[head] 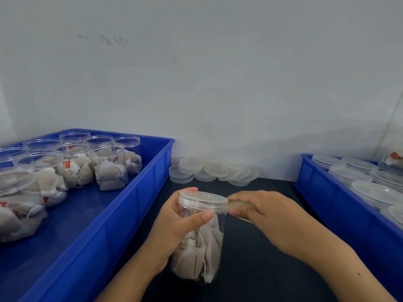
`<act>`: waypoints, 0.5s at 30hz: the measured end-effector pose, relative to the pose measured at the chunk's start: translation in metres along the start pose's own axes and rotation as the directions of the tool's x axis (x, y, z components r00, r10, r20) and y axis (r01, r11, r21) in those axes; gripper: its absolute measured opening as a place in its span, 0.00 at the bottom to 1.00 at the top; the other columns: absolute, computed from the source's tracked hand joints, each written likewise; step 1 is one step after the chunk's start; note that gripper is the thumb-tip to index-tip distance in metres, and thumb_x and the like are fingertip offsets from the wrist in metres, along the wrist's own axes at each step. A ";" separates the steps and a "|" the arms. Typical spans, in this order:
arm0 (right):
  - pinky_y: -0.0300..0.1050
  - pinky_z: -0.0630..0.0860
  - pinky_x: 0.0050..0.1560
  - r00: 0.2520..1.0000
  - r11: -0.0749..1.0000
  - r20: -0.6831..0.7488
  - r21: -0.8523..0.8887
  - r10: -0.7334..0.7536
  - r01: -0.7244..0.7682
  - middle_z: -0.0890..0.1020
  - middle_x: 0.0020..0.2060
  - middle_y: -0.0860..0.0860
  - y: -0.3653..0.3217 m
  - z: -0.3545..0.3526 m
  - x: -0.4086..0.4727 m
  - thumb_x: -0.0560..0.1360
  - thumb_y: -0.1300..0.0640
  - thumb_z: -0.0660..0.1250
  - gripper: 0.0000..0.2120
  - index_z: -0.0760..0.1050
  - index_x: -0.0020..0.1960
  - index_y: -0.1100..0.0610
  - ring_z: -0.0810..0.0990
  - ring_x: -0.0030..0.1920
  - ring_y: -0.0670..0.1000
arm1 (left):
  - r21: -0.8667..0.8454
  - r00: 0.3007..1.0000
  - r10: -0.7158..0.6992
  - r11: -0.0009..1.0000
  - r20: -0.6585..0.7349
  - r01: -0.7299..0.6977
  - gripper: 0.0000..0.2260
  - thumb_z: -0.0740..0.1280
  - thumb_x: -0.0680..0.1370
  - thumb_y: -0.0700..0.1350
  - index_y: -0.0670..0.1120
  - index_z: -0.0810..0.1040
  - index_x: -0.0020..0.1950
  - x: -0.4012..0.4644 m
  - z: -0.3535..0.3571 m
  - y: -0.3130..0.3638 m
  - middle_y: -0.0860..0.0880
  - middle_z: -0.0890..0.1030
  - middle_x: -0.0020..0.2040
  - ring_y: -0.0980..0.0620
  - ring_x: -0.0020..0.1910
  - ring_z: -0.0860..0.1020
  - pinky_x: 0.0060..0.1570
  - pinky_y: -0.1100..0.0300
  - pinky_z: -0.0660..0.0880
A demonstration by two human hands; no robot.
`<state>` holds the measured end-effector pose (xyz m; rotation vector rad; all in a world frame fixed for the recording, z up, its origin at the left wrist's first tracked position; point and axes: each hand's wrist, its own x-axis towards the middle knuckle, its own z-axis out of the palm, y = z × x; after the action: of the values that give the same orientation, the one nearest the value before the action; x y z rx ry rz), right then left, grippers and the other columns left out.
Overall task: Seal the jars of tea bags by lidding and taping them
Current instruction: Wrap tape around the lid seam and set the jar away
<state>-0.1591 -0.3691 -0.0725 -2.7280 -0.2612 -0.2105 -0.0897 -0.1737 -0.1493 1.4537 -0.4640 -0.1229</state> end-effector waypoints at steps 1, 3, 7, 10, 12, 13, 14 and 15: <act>0.36 0.73 0.53 1.000 1.000 0.001 -0.005 -0.002 0.002 0.79 0.49 0.34 0.000 0.000 0.000 0.79 0.40 0.56 0.13 0.75 0.59 0.38 0.76 0.51 0.37 | 0.002 1.000 -0.002 1.000 0.007 0.002 0.39 0.78 0.55 0.58 0.52 0.74 0.65 0.000 0.000 -0.001 0.56 0.83 0.55 0.60 0.55 0.80 0.47 0.71 0.76; 0.37 0.72 0.55 0.999 1.000 0.038 0.004 0.012 -0.012 0.79 0.52 0.35 -0.001 0.003 0.002 0.80 0.40 0.56 0.13 0.75 0.60 0.38 0.75 0.53 0.37 | -0.010 1.000 -0.006 1.000 0.020 0.006 0.39 0.79 0.55 0.57 0.52 0.74 0.65 0.000 -0.001 -0.001 0.56 0.83 0.55 0.59 0.56 0.80 0.47 0.70 0.76; 0.43 0.72 0.58 0.991 0.994 0.126 0.098 0.044 -0.057 0.79 0.51 0.37 0.001 0.008 0.004 0.81 0.40 0.54 0.15 0.77 0.58 0.42 0.75 0.53 0.39 | -0.054 1.000 -0.020 0.998 0.003 0.020 0.40 0.78 0.55 0.57 0.52 0.73 0.65 -0.001 0.000 -0.002 0.56 0.83 0.55 0.59 0.55 0.81 0.46 0.69 0.77; 0.51 0.75 0.52 0.994 0.994 0.102 0.101 0.035 -0.046 0.78 0.40 0.45 0.001 0.008 0.005 0.81 0.41 0.51 0.19 0.75 0.47 0.50 0.75 0.42 0.45 | -0.070 1.000 -0.022 0.997 -0.013 0.021 0.39 0.77 0.55 0.58 0.51 0.73 0.65 -0.002 0.000 -0.002 0.55 0.84 0.55 0.58 0.55 0.81 0.46 0.68 0.77; 0.47 0.75 0.51 0.996 0.995 0.077 0.089 0.039 -0.046 0.80 0.42 0.45 0.000 0.009 0.005 0.81 0.41 0.52 0.17 0.77 0.49 0.47 0.77 0.44 0.45 | -0.091 1.000 -0.027 0.995 -0.011 0.026 0.38 0.77 0.55 0.58 0.52 0.74 0.63 -0.002 0.000 -0.003 0.55 0.84 0.54 0.57 0.54 0.81 0.46 0.67 0.77; 0.44 0.75 0.49 0.997 0.995 0.060 0.087 0.047 -0.052 0.79 0.40 0.44 -0.001 0.011 0.005 0.81 0.41 0.53 0.16 0.77 0.48 0.46 0.76 0.42 0.45 | -0.101 1.000 -0.030 0.994 -0.007 0.030 0.38 0.77 0.54 0.58 0.52 0.74 0.63 -0.003 -0.001 -0.003 0.54 0.84 0.54 0.56 0.55 0.82 0.48 0.65 0.77; 0.42 0.75 0.46 0.998 0.995 0.042 0.085 0.056 -0.059 0.78 0.38 0.44 -0.003 0.013 0.005 0.81 0.41 0.53 0.16 0.77 0.48 0.46 0.76 0.41 0.45 | -0.109 0.999 -0.032 0.994 -0.003 0.032 0.39 0.78 0.54 0.59 0.52 0.75 0.63 -0.003 -0.002 -0.003 0.53 0.84 0.55 0.54 0.56 0.81 0.52 0.61 0.77; 0.42 0.75 0.46 0.998 0.995 0.026 0.076 0.065 -0.067 0.78 0.37 0.44 -0.005 0.015 0.005 0.80 0.40 0.54 0.17 0.78 0.49 0.47 0.76 0.40 0.45 | -0.116 0.999 -0.033 0.993 0.000 0.033 0.41 0.80 0.53 0.60 0.51 0.75 0.63 -0.003 -0.003 -0.003 0.51 0.84 0.55 0.53 0.56 0.81 0.55 0.57 0.76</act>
<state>-0.1536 -0.3575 -0.0829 -2.6593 -0.1816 -0.1471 -0.0901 -0.1699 -0.1533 1.3474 -0.4242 -0.1720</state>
